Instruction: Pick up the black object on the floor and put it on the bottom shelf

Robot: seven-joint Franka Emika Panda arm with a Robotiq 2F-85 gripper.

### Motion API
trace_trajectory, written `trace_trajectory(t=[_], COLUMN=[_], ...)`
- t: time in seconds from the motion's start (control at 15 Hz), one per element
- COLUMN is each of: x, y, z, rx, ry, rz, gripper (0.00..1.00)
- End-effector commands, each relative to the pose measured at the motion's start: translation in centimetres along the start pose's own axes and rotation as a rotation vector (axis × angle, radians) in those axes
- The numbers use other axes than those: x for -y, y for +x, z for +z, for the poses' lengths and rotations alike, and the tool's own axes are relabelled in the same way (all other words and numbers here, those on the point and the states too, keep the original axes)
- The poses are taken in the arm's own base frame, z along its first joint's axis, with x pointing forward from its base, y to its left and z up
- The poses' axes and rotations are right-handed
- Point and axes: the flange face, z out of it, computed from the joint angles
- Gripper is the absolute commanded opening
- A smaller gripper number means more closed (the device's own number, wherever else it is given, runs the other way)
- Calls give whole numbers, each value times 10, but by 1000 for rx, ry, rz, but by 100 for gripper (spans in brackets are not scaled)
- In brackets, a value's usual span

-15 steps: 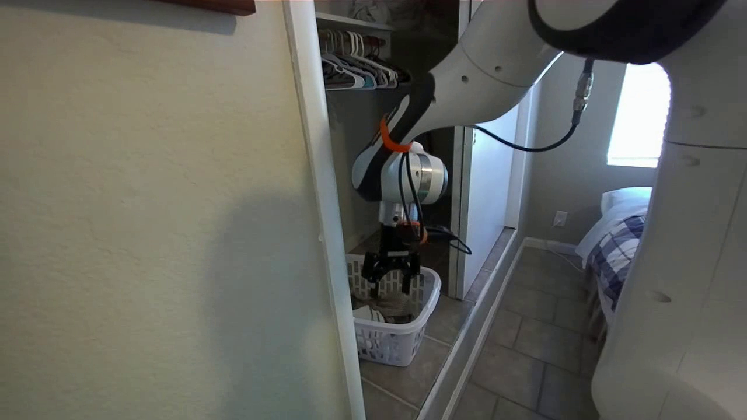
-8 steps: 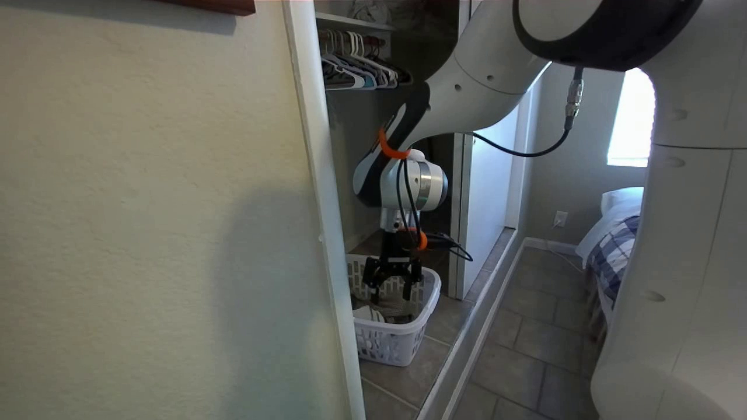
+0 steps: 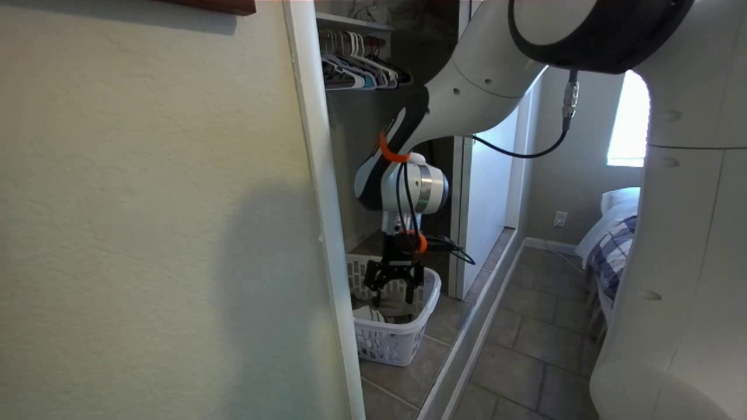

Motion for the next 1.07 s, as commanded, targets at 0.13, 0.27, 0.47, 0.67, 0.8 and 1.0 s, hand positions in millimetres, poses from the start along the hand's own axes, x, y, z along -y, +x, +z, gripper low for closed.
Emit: trace_trajectory(t=[0.13, 0.27, 0.47, 0.67, 0.8, 1.0], x=[-32, -34, -43, -64, -69, -71], y=[12, 16, 28, 33, 37, 32], z=[94, 131, 177, 212, 238, 238], rx=[161, 211, 228, 225, 243, 244], ry=[52, 97, 89, 19, -17, -10], rz=[256, 345, 503, 618, 685, 673], gripper=[100, 100, 100, 100, 100, 100])
